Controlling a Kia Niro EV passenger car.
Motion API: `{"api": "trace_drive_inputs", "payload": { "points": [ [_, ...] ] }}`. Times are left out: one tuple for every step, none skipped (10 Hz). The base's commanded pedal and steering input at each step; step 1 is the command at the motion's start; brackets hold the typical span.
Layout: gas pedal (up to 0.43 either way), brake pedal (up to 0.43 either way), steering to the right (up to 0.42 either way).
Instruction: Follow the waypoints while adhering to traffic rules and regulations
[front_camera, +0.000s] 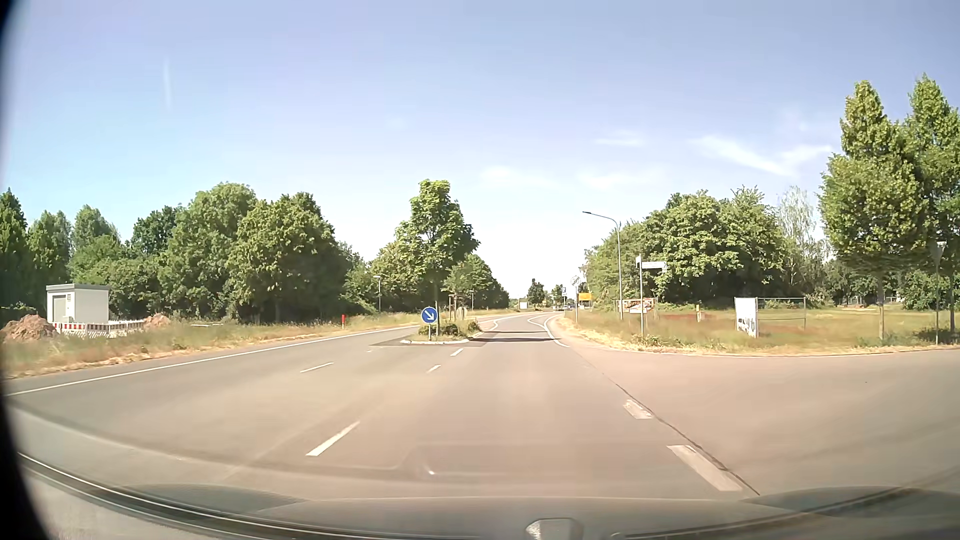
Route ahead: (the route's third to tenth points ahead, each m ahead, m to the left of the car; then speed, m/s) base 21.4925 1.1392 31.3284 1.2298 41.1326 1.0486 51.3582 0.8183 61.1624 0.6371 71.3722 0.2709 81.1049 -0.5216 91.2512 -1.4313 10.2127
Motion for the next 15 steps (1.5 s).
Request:
{"api": "trace_drive_inputs", "payload": {
  "points": [
    [0.059,0.030,0.006],
    [0.059,0.030,0.006],
    [0.059,0.030,0.006],
    [0.059,0.030,0.006],
    [0.059,0.030,0.006],
    [0.059,0.030,0.006],
    [0.059,0.030,0.006],
    [0.059,0.030,0.006],
    [0.059,0.030,0.006],
    [0.059,0.030,0.006],
    [0.059,0.030,0.006],
    [0.059,0.030,0.005],
    [0.059,0.030,0.005],
    [0.059,0.030,0.004],
    [0.059,0.030,0.003]
  ]
}}
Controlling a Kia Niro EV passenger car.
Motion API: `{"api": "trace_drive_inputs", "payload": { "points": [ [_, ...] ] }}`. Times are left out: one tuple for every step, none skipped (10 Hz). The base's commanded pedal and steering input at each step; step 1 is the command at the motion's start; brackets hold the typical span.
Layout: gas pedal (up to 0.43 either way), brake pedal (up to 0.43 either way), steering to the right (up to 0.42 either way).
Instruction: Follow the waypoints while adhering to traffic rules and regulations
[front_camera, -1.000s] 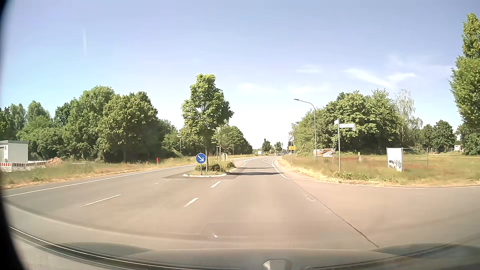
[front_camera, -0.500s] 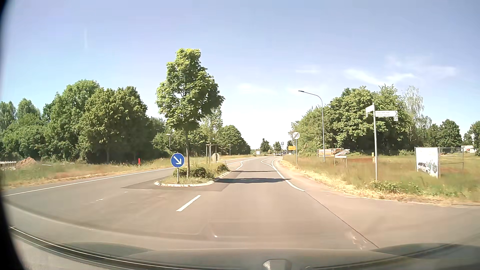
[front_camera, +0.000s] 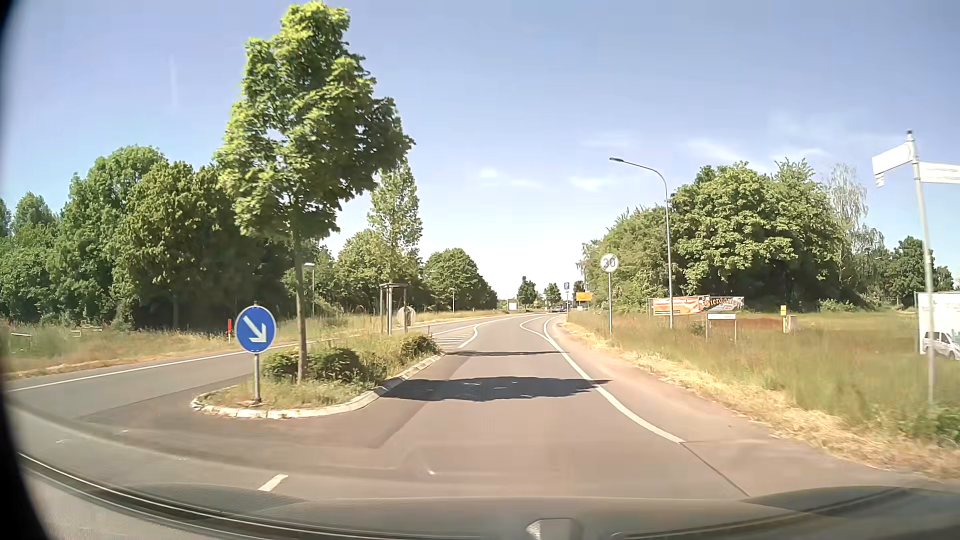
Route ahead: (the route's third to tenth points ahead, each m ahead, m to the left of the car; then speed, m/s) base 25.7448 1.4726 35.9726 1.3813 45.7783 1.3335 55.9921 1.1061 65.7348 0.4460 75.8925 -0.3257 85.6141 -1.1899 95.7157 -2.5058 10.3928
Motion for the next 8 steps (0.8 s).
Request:
{"api": "trace_drive_inputs", "payload": {
  "points": [
    [0.059,0.030,0.002],
    [0.059,0.030,0.002],
    [0.059,0.030,0.001],
    [0.059,0.030,0.001],
    [0.059,0.030,0.001],
    [0.059,0.030,0.000],
    [0.059,0.030,-0.001],
    [0.059,0.030,-0.002]
  ]
}}
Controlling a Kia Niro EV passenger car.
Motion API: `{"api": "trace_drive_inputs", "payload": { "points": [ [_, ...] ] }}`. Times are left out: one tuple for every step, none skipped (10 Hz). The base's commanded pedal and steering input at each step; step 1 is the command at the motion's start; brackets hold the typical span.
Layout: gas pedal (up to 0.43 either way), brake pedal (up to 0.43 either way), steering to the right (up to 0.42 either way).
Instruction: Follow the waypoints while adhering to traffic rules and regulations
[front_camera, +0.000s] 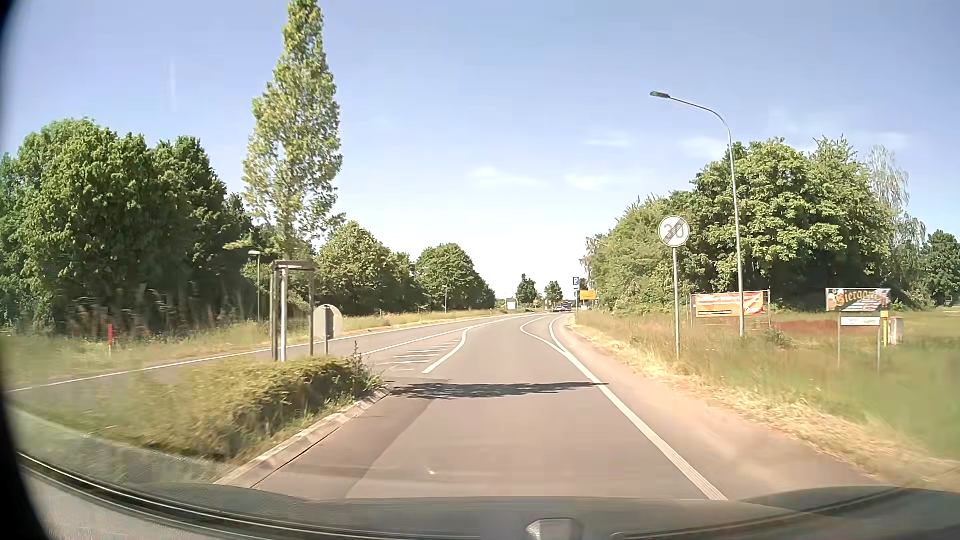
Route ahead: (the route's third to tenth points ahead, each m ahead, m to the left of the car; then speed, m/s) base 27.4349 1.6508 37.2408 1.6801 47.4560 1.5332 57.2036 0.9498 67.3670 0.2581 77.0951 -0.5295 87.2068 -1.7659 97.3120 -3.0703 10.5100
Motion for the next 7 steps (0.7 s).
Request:
{"api": "trace_drive_inputs", "payload": {
  "points": [
    [0.059,0.030,-0.004],
    [0.059,0.030,-0.006],
    [0.059,0.030,-0.006],
    [0.059,0.030,-0.007],
    [0.059,0.030,-0.007],
    [0.059,0.030,-0.007],
    [0.059,0.030,-0.007]
  ]
}}
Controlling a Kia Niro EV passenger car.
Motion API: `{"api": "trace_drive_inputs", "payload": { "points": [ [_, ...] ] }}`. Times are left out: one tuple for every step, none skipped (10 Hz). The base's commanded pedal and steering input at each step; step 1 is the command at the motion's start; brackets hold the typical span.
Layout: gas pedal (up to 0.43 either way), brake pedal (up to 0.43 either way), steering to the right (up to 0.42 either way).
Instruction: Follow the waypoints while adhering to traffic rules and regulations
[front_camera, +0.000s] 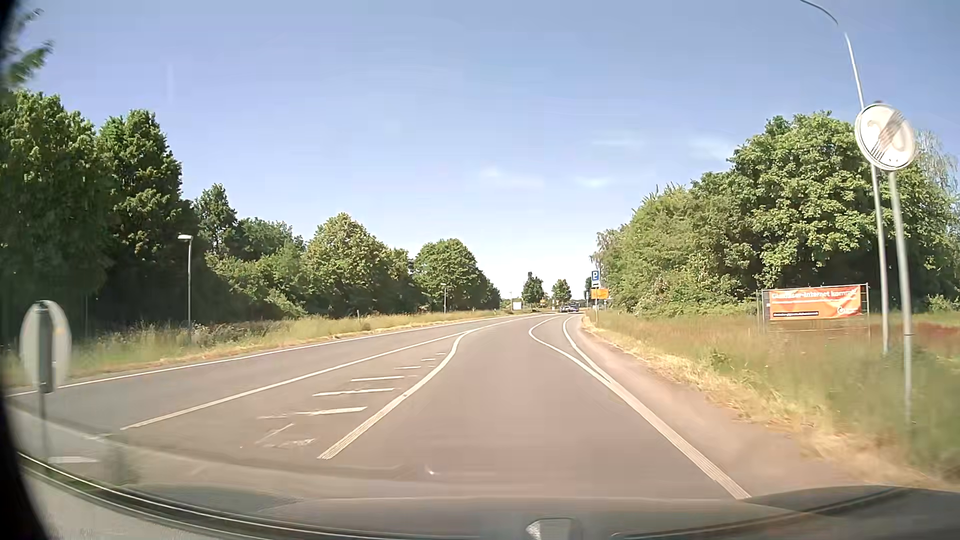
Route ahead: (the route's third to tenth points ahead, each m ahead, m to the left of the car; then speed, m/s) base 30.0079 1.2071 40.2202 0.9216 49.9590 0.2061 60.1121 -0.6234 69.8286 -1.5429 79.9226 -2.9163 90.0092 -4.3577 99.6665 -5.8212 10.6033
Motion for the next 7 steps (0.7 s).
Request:
{"api": "trace_drive_inputs", "payload": {
  "points": [
    [0.059,0.030,-0.007],
    [0.059,0.030,-0.007],
    [0.059,0.030,-0.007],
    [0.059,0.030,-0.007],
    [0.059,0.030,-0.007],
    [0.059,0.030,-0.007],
    [0.059,0.030,-0.007]
  ]
}}
